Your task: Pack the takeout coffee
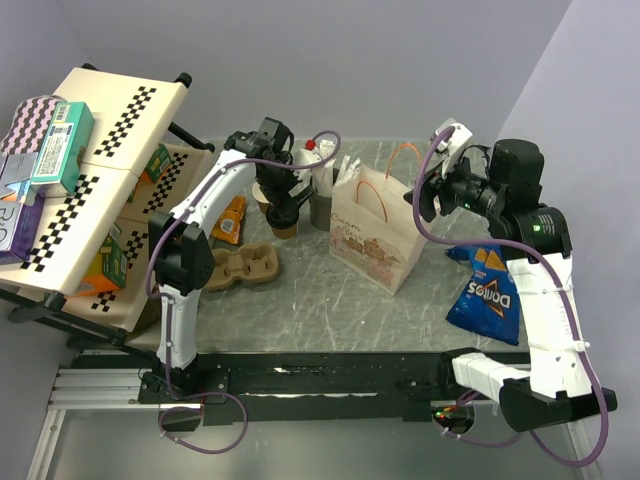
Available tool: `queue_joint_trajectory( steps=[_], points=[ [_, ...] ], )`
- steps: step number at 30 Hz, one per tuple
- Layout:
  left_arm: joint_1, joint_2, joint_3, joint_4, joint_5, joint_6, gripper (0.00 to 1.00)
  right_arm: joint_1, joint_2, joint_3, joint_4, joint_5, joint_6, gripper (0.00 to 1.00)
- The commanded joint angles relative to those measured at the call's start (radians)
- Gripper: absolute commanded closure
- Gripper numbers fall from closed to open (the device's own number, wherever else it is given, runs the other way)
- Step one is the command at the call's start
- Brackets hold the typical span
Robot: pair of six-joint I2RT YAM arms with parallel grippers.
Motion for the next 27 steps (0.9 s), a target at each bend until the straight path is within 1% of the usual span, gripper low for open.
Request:
queue_joint_trajectory(
  steps=[1, 13, 21, 27],
  points=[
    [0.001, -0.001, 0.012, -0.054, -0.008, 0.019, 0.01, -0.012, -0.01, 0.019, 0.01, -0.025, 0.015, 0.27],
    [0.001, 0.004, -0.019, -0.039, -0.031, 0.03, 0.01, -0.03, -0.013, 0.0, 0.019, -0.038, 0.024, 0.27],
    [0.001, 0.024, -0.001, -0.028, -0.057, 0.042, 0.01, -0.039, -0.02, -0.011, 0.019, -0.04, 0.023, 0.27],
    [0.001, 0.048, 0.028, -0.028, -0.045, 0.044, 0.0, -0.045, -0.021, -0.016, 0.019, -0.044, 0.023, 0.27]
  ],
)
